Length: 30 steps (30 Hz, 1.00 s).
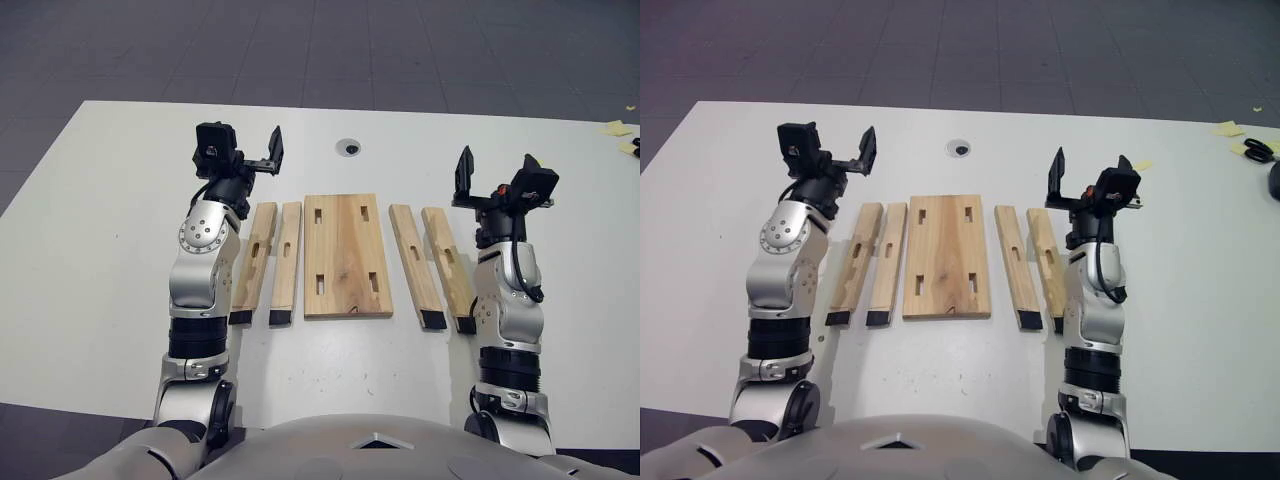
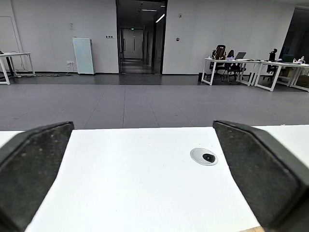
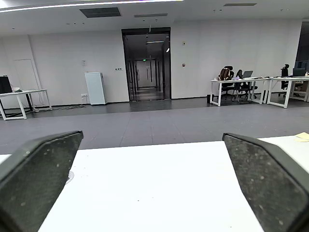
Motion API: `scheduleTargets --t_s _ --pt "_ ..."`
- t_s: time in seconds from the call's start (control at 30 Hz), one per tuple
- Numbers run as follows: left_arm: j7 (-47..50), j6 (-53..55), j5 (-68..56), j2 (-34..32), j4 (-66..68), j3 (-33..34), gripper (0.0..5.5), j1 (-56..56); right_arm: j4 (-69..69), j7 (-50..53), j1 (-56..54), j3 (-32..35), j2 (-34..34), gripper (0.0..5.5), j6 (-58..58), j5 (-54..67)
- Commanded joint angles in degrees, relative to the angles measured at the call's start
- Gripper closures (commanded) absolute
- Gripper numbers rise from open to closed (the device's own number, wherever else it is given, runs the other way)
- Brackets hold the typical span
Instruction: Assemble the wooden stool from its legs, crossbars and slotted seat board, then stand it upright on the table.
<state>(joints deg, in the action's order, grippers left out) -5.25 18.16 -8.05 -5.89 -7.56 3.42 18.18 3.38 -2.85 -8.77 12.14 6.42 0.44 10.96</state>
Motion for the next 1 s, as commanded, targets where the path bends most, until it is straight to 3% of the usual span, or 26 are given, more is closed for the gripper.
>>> scheduleTargets --t_s 0.03,0.27,0.57,1.0 --pt "-0.7 5.1 1.0 -4.6 -5.0 2.5 0.14 -7.6 0.2 -0.9 0.0 0.9 1.5 0.11 1.5 0.6" --pt "-5.4 17.2 -1.4 -14.2 -12.8 10.7 0.14 -20.2 2.5 -1.3 3.2 2.9 3.2 0.11 3.0 1.2" --pt "-7.2 19.8 -2.9 -11.2 -3.0 7.9 0.14 -22.3 2.9 -1.8 2.5 2.9 3.7 0.11 4.2 1.2" --pt "-10.2 21.5 -4.1 -12.4 2.6 7.6 2.27 -25.6 2.5 -1.9 0.9 2.4 3.9 0.1 4.5 1.1"
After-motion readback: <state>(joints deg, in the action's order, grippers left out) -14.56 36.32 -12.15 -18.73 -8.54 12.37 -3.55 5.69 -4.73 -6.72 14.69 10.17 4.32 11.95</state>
